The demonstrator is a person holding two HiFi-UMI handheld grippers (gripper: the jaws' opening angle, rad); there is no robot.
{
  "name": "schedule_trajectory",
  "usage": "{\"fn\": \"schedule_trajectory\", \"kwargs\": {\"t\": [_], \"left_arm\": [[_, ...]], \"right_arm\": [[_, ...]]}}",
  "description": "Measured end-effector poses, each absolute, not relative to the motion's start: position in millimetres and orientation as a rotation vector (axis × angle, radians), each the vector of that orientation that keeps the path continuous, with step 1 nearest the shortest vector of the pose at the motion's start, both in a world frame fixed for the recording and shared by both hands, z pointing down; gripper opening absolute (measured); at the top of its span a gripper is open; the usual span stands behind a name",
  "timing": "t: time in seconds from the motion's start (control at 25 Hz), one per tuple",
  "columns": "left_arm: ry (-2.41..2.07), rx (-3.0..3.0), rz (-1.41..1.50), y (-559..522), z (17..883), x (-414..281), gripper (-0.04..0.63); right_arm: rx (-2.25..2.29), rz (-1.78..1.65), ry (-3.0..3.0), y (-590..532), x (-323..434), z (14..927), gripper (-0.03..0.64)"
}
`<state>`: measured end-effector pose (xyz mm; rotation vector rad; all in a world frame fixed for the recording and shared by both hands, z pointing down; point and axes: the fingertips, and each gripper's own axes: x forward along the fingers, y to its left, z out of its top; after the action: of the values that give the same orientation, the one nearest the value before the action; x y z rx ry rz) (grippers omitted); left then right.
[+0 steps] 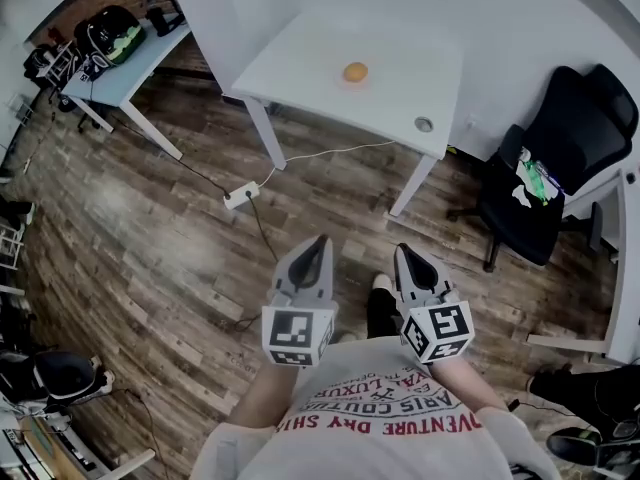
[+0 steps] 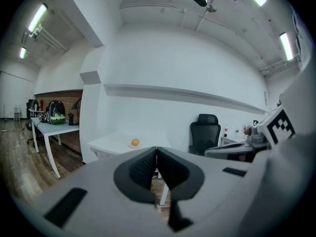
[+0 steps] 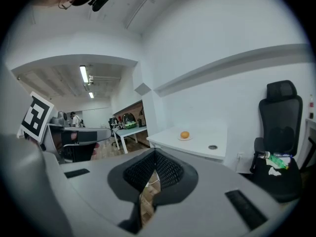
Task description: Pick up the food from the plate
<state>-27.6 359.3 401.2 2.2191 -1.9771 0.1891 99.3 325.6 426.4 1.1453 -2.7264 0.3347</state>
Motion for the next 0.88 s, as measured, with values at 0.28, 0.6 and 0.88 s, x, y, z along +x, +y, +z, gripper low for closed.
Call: {"fn": "schedule_trajectory", "kwargs": {"t": [0.28, 0.6, 0.88], "left_arm": [[-1.989, 2.142, 0.195, 278, 415, -35, 0.008], [-2.049, 2.062, 0.183, 166, 410, -49, 0.008], [-2.049, 2.037, 0.162, 68, 417, -53, 0.008]], "right_arm": [[1.084, 0.368, -2.737, 241, 91, 436, 0.011], [1.011, 0.322, -2.784, 109, 76, 420, 0.011], [0.986, 0.300, -2.771, 14, 75, 421, 0.011]]}}
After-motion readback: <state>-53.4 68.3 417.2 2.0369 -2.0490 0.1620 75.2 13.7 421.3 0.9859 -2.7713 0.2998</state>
